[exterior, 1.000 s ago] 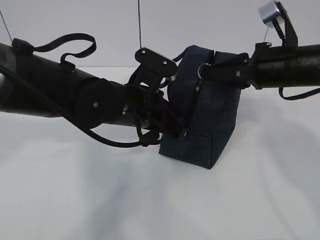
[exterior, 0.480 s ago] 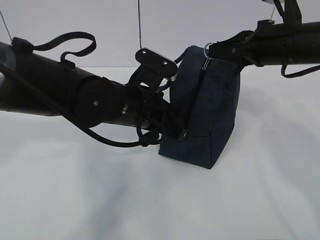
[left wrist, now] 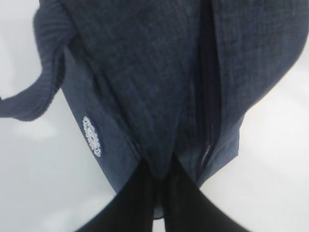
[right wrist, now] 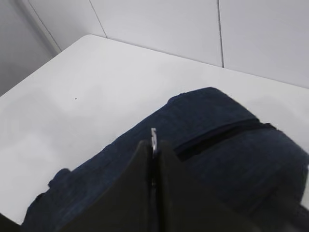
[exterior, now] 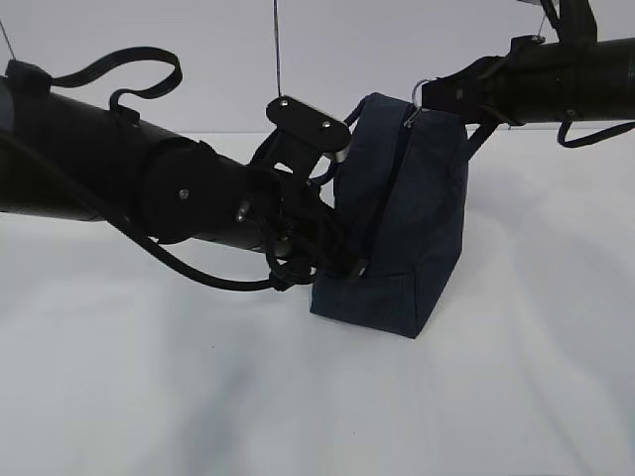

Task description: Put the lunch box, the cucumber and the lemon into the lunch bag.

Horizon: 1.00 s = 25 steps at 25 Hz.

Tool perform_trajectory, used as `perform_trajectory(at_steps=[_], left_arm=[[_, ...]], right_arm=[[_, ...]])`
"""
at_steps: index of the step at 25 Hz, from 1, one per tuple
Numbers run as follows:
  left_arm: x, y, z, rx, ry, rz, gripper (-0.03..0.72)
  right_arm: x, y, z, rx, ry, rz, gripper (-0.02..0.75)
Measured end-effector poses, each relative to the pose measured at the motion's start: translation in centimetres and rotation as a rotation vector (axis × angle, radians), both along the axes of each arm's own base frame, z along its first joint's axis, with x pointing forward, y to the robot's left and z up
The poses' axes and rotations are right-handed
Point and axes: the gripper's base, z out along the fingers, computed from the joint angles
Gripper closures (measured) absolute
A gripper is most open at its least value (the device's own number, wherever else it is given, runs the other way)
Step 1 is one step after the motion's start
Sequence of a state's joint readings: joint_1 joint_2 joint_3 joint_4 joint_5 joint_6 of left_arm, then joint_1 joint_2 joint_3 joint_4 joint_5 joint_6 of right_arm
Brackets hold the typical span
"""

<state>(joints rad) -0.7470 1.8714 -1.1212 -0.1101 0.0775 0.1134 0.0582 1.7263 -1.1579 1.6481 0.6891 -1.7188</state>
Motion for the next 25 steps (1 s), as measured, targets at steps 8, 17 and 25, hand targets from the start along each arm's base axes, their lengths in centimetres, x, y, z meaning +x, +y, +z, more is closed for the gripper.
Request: perform_trajectory(at_steps=[8,17,25], left_arm=[[-0.7,0.6,-0.2,0.009,0.023,0.006,0.695],[-1.6,1.4,0.7,0.020,0.048,0.005,0.695],[-2.4,2.0,1.9,0.051,0.073,-0.011,0.695]], right_arm=[[0.8,-0.3,1.2,-0.015,-0.043,-0.041,0.737],[2.3,-0.4,0.0,-0.022,-0.018,-0.070,0.737],[5.4,-0.5,-1.8,-0.039,-0.006,-0.097,0.737]])
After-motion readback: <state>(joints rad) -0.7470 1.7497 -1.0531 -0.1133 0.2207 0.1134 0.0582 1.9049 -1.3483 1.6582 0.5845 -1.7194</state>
